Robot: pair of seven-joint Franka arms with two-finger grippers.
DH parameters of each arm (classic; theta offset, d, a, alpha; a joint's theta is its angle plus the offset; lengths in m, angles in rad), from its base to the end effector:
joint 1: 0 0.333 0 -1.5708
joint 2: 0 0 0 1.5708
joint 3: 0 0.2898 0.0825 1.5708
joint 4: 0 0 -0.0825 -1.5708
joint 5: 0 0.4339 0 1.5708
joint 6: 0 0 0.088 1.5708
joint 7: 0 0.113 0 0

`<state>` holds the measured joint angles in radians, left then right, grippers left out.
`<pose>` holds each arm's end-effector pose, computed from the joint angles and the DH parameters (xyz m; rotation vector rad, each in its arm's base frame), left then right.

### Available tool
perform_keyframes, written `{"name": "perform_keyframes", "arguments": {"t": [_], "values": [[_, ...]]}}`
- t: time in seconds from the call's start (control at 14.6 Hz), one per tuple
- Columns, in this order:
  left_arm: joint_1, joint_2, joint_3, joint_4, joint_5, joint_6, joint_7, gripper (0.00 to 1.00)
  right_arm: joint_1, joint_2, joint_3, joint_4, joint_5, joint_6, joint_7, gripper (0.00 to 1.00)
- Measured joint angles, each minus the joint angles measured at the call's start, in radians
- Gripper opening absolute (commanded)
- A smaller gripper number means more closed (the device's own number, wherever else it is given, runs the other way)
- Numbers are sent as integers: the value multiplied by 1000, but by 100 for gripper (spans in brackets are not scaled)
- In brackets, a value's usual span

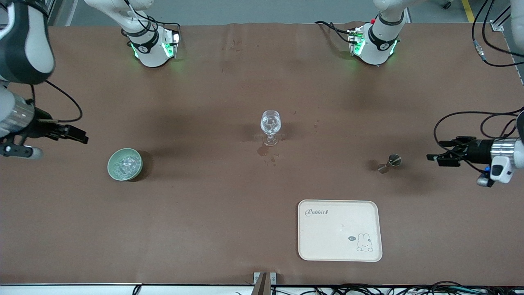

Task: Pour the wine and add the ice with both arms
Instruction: 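Reach the right gripper to the green bowl while the left gripper reaches the jigger, then grasp an ice cube with the right gripper while the left gripper grasps the jigger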

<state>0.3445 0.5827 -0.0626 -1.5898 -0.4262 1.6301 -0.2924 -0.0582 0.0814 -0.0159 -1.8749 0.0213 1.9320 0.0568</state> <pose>0.6415 0.1424 0.2199 2.4385 0.9191 -0.7276 0.6225 -0.0445 0.4133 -3.1151 0.2163 0.0377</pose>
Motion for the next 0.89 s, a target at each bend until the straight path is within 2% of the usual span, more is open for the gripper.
{"name": "perform_keyframes", "arguments": {"t": [0.2,0.55,0.89], "values": [[-10,62,-7,6,-59,21,-112,92,1,4,7,-137,0,181,-2,100],[-11,128,-8,7,-203,31,-135,91,5,49,16,-313,-1,456,-31,100],[-11,182,-8,9,-300,76,-172,89,6,171,16,-339,-2,592,-76,100]]}}
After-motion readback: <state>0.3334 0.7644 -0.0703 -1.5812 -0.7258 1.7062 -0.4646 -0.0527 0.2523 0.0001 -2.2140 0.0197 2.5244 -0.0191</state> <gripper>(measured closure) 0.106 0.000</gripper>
